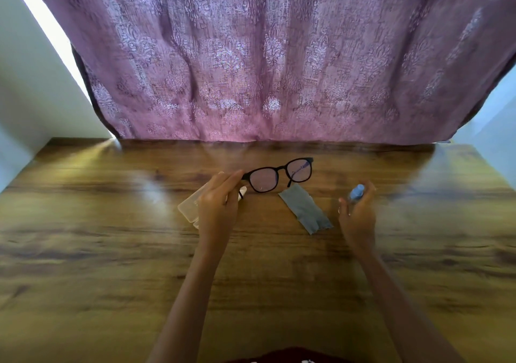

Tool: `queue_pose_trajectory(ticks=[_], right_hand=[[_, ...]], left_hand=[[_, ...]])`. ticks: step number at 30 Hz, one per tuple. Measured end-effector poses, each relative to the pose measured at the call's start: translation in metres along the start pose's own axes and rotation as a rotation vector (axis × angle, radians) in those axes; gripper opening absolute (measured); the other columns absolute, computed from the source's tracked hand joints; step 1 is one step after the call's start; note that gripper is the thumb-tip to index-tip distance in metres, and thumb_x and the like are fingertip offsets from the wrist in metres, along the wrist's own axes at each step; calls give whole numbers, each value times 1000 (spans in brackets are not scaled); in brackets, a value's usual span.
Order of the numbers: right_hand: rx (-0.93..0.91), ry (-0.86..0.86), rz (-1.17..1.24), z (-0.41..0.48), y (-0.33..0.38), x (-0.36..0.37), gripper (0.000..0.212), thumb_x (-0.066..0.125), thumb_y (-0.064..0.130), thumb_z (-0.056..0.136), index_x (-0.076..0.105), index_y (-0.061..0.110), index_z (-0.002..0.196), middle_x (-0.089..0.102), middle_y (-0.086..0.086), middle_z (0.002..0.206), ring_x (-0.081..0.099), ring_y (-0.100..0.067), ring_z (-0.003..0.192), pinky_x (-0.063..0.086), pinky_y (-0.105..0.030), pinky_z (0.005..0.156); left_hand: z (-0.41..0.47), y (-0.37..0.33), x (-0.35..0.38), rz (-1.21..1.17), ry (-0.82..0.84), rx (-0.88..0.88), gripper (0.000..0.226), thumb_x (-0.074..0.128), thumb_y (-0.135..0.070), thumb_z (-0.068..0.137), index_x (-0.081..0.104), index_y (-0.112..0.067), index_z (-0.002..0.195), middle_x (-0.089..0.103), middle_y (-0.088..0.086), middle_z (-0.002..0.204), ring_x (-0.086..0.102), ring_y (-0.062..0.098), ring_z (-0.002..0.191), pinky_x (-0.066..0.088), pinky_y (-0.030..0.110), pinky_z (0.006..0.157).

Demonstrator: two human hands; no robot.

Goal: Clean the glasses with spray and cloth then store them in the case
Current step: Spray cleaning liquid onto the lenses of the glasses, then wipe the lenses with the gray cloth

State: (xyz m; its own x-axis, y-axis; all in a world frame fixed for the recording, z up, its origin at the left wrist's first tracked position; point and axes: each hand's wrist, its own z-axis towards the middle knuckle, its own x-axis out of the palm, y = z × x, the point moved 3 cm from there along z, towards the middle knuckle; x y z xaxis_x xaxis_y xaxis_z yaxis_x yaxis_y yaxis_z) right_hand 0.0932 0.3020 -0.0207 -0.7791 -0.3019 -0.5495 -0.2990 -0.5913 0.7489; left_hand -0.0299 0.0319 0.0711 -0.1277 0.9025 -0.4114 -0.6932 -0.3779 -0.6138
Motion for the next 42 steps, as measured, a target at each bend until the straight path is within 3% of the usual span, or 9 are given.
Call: queue_pose_trajectory(ticks=[4,7,11,15,19,24,27,36,42], right_hand=[[17,34,27,0,0,-4,66,65,24,88,23,19,139,59,-18,115,61,-34,100,54,-47,82],[-25,-57,-12,-1,8,-9,70,73,16,82,32,1,137,53,-21,121,54,-34,110,45,-34,91],[-341,-285,-237,-15,37,-17,44,69,17,83,49,-3,116,55,-22,110,51,-34,101,39,-36,87],[-544,27,-283,-29,37,5,24,57,28,88,62,6,94,59,-7,90,53,-20,79,42,-29,69],[-412,334,-332,-43,23,24,36,75,33,79,67,7,103,62,-5,99,57,-16,90,48,-28,78],[-297,361,-320,-39,25,26,12,73,10,80,69,4,91,65,-8,93,62,-23,84,51,-30,75],[-267,362,-257,-37,33,21,7,71,5,79,66,8,82,62,-3,83,59,-16,76,42,-16,69],[206,398,203,-36,77,-5,6,61,11,90,60,18,90,59,8,77,54,-2,62,44,-9,50],[586,580,676,-40,102,-11,8,64,15,88,70,15,93,70,-3,90,64,-16,83,53,-28,68]], left_hand=[[-2,-1,2,-9,-15,-20,33,65,20,73,72,2,100,68,3,92,58,6,87,46,10,81],[-4,-1,3,-10,-12,-24,34,65,22,72,71,4,101,64,0,93,55,1,90,39,0,82],[-5,0,3,-8,0,-33,36,64,22,72,70,5,103,59,-3,97,51,-4,92,38,0,83],[-6,2,3,-1,13,-35,35,65,21,73,70,4,103,64,1,96,58,11,90,42,6,80],[-8,3,2,4,12,-34,34,67,21,72,71,3,102,63,0,93,57,8,86,42,5,79],[-10,-1,-2,22,7,7,29,69,18,73,72,3,98,64,-2,86,51,-2,80,40,0,76],[-14,3,-2,29,12,-1,26,71,16,73,72,3,95,69,4,87,54,-1,82,40,2,78],[-17,7,-3,21,58,-37,24,70,10,78,73,0,99,72,7,94,65,17,85,51,22,78],[-21,7,0,12,89,-64,23,67,7,83,72,-2,103,71,7,94,65,18,83,53,29,75]])
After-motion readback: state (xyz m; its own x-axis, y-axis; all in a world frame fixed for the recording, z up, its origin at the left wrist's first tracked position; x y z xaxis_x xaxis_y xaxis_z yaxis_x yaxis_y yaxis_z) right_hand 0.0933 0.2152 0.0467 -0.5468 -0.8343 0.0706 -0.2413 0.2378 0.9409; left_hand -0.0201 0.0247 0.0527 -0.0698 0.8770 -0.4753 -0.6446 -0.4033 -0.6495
